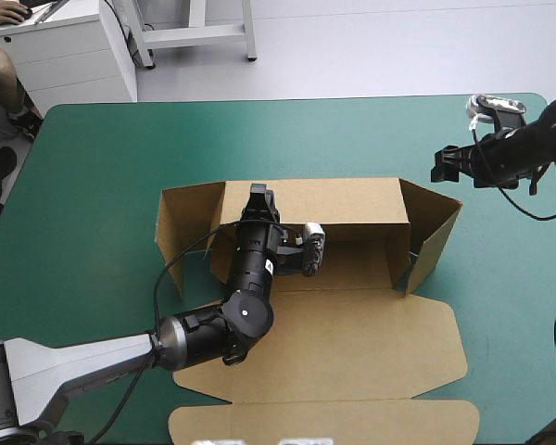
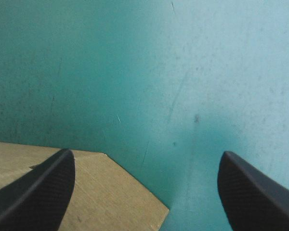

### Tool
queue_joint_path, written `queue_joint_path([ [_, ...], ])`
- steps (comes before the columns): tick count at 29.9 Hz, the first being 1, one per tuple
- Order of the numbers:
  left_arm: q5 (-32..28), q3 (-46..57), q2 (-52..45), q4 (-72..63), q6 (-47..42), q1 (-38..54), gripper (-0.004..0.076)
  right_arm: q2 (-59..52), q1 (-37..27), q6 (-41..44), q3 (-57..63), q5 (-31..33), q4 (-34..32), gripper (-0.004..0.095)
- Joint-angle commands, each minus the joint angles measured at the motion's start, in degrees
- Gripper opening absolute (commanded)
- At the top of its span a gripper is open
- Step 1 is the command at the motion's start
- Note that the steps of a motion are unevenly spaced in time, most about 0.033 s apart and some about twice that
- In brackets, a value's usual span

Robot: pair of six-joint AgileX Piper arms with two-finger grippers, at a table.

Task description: Fold the box

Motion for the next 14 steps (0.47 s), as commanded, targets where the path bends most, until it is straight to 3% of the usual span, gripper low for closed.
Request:
queue_joint_path([
  [1, 3.0, -1.4, -2.5, 4.2, -0.8, -0.3, -0.001, -1.6, -0.1, -1.5, -0.3, 0.8, 1.4, 0.0741],
  [14, 3.1, -1.4, -2.5, 4.2, -0.8, -0.3, -0.001, -10.0, -0.1, -8.2, 15.5, -5.4, 2.0, 0.0741],
])
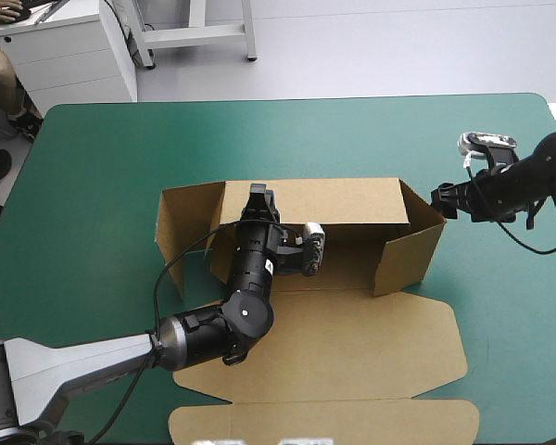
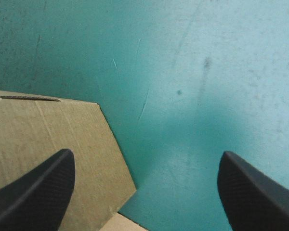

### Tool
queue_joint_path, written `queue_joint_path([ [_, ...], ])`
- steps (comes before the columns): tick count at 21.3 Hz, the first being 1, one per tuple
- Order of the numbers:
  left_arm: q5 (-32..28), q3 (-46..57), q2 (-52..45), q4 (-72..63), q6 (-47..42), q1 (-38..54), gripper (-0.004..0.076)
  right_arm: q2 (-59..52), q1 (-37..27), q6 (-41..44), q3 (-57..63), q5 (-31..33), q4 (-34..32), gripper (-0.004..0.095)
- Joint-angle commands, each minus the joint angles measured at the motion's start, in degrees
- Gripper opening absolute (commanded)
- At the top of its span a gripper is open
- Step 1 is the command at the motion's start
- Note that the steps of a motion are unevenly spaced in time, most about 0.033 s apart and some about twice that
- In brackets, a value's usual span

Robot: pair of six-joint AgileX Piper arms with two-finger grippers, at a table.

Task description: Fold the box

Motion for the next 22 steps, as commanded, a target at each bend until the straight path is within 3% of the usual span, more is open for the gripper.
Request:
queue_joint_path([
  [1, 3.0, -1.4, -2.5, 4.2, -0.6, -0.3, -0.001, -5.6, -0.1, -3.6, 2.9, -3.4, 2.4, 0.0741],
  [13, 3.0, -1.4, -2.5, 4.2, -0.6, -0.3, -0.001, -13.4, -0.1, -21.9, 17.2, -2.3, 15.5, 0.0739],
  [18, 3.0, -1.4, -2.5, 4.2, -0.6, -0.3, -0.001, -13.5, -0.1, -31.9, 21.3, -0.9, 25.1, 0.0739],
  [22, 3.0, -1.4, -2.5, 4.2, -0.6, -0.3, -0.001, -13.5, -0.1, -34.0, 22.0, -0.7, 26.9, 0.0739],
])
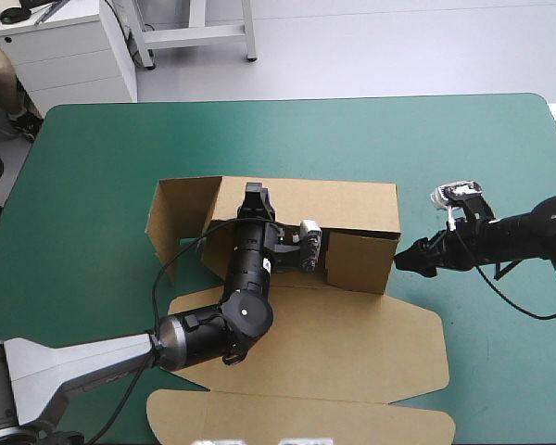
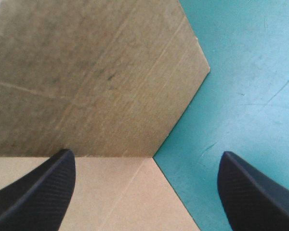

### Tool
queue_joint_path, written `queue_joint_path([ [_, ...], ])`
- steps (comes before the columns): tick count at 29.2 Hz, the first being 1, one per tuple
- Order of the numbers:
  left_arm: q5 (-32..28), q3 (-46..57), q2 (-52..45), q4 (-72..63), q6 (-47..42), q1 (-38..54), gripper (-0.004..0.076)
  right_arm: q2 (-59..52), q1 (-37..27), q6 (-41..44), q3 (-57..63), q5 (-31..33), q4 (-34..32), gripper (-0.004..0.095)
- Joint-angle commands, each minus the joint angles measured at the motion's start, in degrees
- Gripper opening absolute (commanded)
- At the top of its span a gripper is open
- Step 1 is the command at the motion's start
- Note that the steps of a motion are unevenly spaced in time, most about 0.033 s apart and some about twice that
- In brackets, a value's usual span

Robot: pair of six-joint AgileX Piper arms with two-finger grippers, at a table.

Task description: Fold the box

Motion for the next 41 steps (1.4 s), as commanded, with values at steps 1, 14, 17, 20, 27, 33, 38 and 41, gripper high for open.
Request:
queue_joint_path([
  [1, 1.2, -1.4, -2.5, 4.3, -0.6, -0.3, -0.001, -1.9, -0.1, -1.4, -1.0, 1.6, 5.4, 0.0739],
  [14, 1.6, -1.4, -2.5, 4.3, -0.6, -0.3, -0.001, -3.4, -0.1, -0.4, -1.0, 6.7, 5.2, 0.0738],
  [17, 1.6, -1.4, -2.5, 4.3, -0.3, -0.3, -0.001, -5.4, -0.1, 0.3, -1.0, 6.7, 5.1, 0.0738],
  [20, 1.6, -1.4, -2.5, 4.3, 0.5, -0.3, -0.001, -7.5, -0.1, 2.2, -1.0, 6.7, 3.5, 0.0738],
  [27, 1.6, -1.4, -2.5, 4.3, 0.5, -0.3, -0.001, -9.6, -0.1, 4.7, -1.0, 7.9, 3.5, 0.0737],
  [33, 1.6, -1.4, -2.5, 4.3, 0.5, -0.3, -0.001, -12.0, -0.1, 6.1, 0.2, 9.3, 3.2, 0.0737],
  [38, 0.9, -1.4, -2.5, 4.3, 0.5, -0.3, -0.001, -14.8, -0.1, 6.4, 3.2, 6.4, 3.2, 0.0737],
  [41, 0.7, -1.4, -2.5, 4.3, 0.5, -0.3, -0.001, -15.5, -0.1, 6.4, 3.5, 4.7, 2.7, 0.0737],
])
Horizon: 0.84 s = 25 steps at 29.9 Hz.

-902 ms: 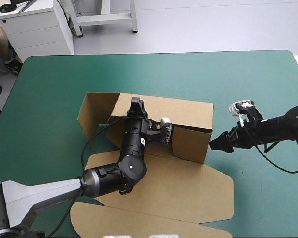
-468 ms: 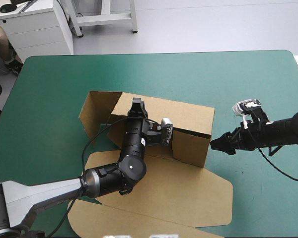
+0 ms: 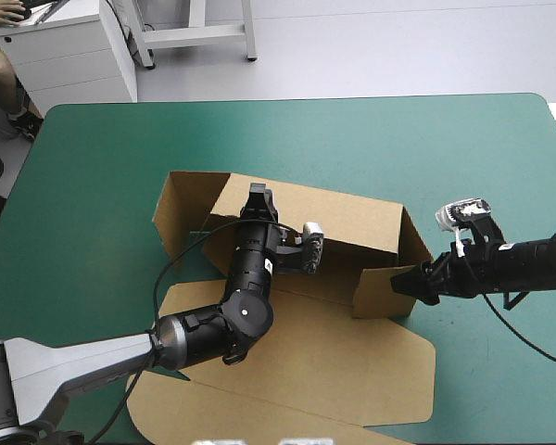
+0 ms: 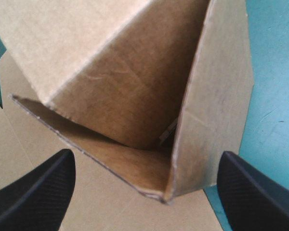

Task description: Fold the box

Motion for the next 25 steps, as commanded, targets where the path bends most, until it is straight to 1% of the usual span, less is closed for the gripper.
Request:
queue_joint_path([
  [1, 2.0, -1.4, -2.5, 4.2, -0.5, -0.4, -0.001, -1.7, -0.1, -0.1, -1.0, -1.8, 2.5, 0.0737],
  [5, 2.0, -1.4, -2.5, 4.2, -0.5, -0.4, -0.001, -1.7, -0.1, -0.1, -0.6, -2.4, 2.5, 0.0737],
  [9, 2.0, -1.4, -2.5, 4.2, -0.5, -0.4, -0.001, -1.7, 3.3, -1.0, 2.2, -5.0, 0.7, 0.0737],
  [12, 2.0, -1.4, -2.5, 4.2, -0.5, -0.4, -0.001, -2.6, 7.1, -1.0, 5.3, -11.5, -1.0, 0.0737],
  [15, 2.0, -1.4, -2.5, 4.2, -0.5, -0.4, -0.001, -3.8, 10.6, -1.0, 8.1, -19.7, -1.0, 0.0737],
  [19, 2.0, -1.4, -2.5, 4.2, -0.5, -0.4, -0.001, -4.6, 14.9, 0.2, 9.3, -28.3, -0.3, 0.0737],
  [22, 2.0, -1.4, -2.5, 4.2, -0.5, -0.4, -0.001, -4.6, 17.4, 0.3, 9.3, -32.7, 0.7, 0.0737],
  [25, 2.0, -1.4, -2.5, 4.2, -0.5, -0.4, -0.001, -4.6, 19.0, 1.7, 9.4, -35.2, 0.4, 0.0737],
])
